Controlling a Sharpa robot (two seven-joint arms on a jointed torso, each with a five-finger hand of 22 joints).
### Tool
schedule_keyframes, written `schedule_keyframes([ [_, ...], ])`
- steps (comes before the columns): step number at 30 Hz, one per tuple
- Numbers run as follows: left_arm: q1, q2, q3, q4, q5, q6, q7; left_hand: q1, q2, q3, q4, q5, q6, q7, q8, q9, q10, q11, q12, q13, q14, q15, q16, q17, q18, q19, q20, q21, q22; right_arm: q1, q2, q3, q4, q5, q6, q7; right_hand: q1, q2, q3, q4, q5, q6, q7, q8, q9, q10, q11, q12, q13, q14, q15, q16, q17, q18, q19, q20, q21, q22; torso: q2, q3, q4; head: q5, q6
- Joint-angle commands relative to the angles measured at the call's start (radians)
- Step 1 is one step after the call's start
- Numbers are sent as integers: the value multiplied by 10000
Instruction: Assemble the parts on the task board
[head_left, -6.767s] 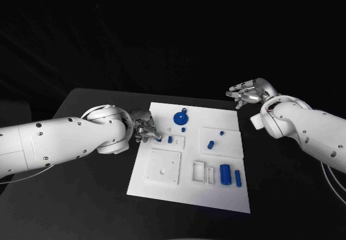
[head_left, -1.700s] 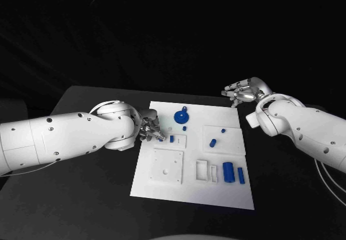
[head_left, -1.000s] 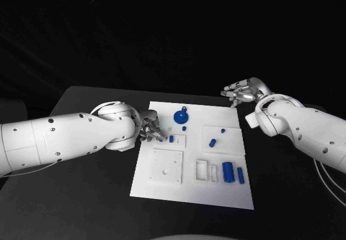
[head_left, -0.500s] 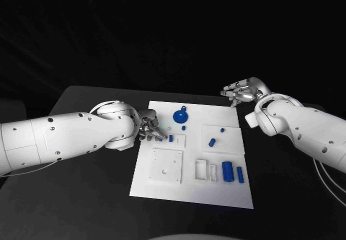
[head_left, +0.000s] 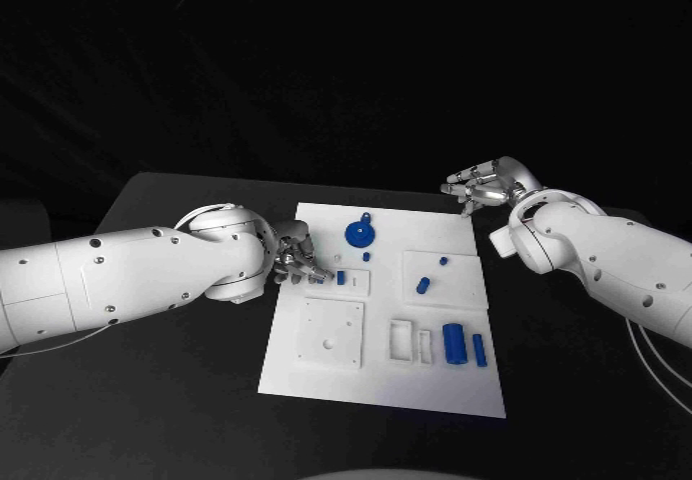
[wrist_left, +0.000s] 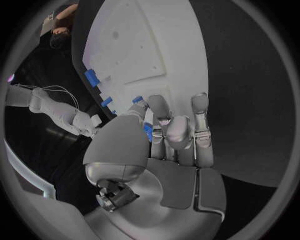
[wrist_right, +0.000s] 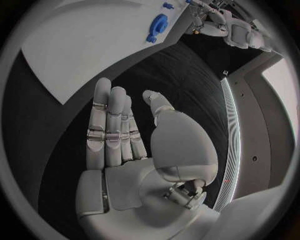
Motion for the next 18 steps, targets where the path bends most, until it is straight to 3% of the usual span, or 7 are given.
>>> schedule_keyframes([
  [1, -14, -24, -8, 38, 31, 0, -16, 3, -66, 7, 45, -28, 17, 52, 42, 14, 488, -12, 26, -16, 30, -4, -17, -6, 114, 13, 62, -31, 179, -12, -5, 5, -2, -16, 78, 107, -69, 28, -4, -64, 42, -56, 0, -29, -4, -78, -20, 22, -9, -61, -10, -26, -14, -125, 122, 84, 51, -16, 1, 0, 4, -3, 2],
  [8, -14, -135, 13, 139, 52, -11, -8, 133, -334, 91, 388, -29, -8, 62, 27, 9, 489, -8, 13, -34, 1, -15, -58, -64, 90, 7, 30, -65, 177, -28, -4, 5, -11, -16, 78, 100, -69, 28, -4, -64, 42, -56, 0, -29, -4, -78, -20, 22, -9, -61, -10, -26, -14, -125, 122, 84, 51, -16, 2, 7, 0, -9, 14],
  [15, -14, -314, 206, 325, 352, -24, -27, 151, -397, 97, 507, 0, -62, 69, 42, 48, 489, -9, 4, -41, -3, -26, -72, -82, 57, 19, -25, -73, 175, -48, -13, 5, -27, -16, 85, 100, -69, 28, -4, -64, 42, -56, 0, -29, -4, -78, -20, 22, -9, -61, -10, -26, -14, -125, 122, 84, 51, -16, -3, 14, 9, -8, 68],
  [18, -12, -326, 276, 342, 614, -107, -15, 24, -518, 103, 789, -345, -98, 93, 7, 9, 489, 0, -1, -45, -8, -25, -84, -98, 23, 29, -70, -81, 174, -50, -10, 6, -36, -16, 82, 94, -96, 50, 2, -79, 56, -59, 1, -27, -3, -78, -21, 28, -13, -57, -10, -29, -30, -121, 131, 86, 49, -40, -4, 16, 14, -6, 96],
])
